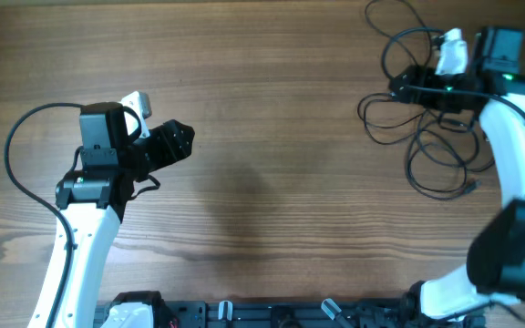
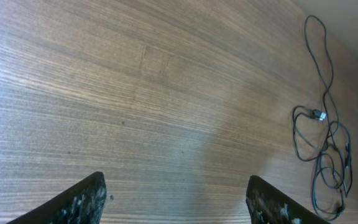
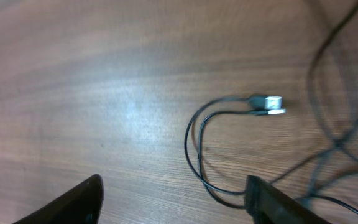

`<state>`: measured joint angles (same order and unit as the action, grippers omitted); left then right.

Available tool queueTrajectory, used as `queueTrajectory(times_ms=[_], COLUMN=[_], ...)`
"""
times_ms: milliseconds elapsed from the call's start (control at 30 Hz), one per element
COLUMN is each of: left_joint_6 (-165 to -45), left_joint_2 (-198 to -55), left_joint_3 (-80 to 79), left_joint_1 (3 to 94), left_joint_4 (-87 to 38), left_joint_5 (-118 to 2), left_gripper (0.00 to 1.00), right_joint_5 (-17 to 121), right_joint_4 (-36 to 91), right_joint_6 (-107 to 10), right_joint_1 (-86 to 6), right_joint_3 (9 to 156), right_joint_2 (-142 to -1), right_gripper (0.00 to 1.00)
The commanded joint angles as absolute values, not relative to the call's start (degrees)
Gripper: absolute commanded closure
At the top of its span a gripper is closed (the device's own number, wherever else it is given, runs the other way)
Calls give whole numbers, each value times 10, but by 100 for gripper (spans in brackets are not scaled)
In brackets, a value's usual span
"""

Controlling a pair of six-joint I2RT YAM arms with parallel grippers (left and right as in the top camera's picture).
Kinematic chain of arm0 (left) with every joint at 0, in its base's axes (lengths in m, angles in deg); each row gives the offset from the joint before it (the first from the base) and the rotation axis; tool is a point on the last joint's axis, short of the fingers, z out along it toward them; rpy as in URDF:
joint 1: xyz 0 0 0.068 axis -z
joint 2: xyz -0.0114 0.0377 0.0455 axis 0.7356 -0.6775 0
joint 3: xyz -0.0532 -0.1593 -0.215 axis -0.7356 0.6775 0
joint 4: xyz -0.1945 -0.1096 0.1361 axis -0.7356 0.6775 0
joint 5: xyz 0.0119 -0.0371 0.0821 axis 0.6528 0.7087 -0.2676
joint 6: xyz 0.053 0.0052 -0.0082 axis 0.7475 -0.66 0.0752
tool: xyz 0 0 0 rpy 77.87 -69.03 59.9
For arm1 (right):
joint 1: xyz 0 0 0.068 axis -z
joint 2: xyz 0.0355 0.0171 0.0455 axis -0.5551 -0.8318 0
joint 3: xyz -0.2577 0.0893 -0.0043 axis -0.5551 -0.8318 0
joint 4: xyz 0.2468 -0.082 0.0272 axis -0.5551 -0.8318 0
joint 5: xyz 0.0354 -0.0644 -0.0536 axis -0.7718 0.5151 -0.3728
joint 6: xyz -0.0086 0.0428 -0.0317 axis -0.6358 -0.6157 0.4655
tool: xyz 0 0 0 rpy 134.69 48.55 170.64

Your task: Untangle cables

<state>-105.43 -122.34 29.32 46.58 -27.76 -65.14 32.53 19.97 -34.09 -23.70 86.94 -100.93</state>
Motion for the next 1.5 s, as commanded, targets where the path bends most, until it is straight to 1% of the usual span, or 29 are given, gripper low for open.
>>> queueTrajectory(times_ms=[0,33,67,133,300,567,667,833,933,1033,1133,1233,1300,1367,1400,1467], left_joint_6=[-1045,-1045,-1045,-1046,-1047,-1047,-1047,-1047,-1047,-1047,-1047,-1047,-1047,-1047,-1047,-1047], left_joint_2=[-1218,-1218,-1218,-1218,-1218,-1218,-1218,-1218,-1218,-1218,-1218,-1218,-1218,-1218,-1218,-1218], left_joint_3=[292,292,292,292,292,292,292,292,292,292,292,292,292,292,292,292], left_joint_1=[463,463,463,463,463,464,464,464,464,464,464,464,464,464,464,464], left_joint_4=[-273,-273,-273,-273,-271,-270,-265,-262,-261,-261,-262,-262,-262,-262,-263,-264], left_joint_5=[-659,-659,-659,-659,-659,-658,-659,-659,-659,-659,-659,-659,-659,-659,-659,-659], left_gripper=[26,26,26,26,27,28,28,28,28,28,28,28,28,28,28,28], right_joint_5=[282,268,251,212,196,211,258,333,427,572,716,784,797,764,732,648], right_joint_4=[241,254,267,292,324,324,316,300,273,240,205,186,174,169,177,196], right_joint_6=[-323,-331,-332,-332,-346,-347,-373,-377,-405,-467,-534,-558,-578,-599,-589,-530], right_joint_1=[-251,-253,-254,-256,-267,-284,-289,-291,-290,-290,-284,-266,-245,-207,-196,-186], right_joint_3=[867,867,867,867,867,867,867,864,864,864,864,864,864,864,864,865], right_joint_2=[-1085,-1100,-1114,-1141,-1187,-1226,-1234,-1238,-1238,-1238,-1238,-1238,-1238,-1237,-1237,-1232], right_gripper=[33,36,45,57,63,64,64,65,69,70,73,73,72,72,72,67])
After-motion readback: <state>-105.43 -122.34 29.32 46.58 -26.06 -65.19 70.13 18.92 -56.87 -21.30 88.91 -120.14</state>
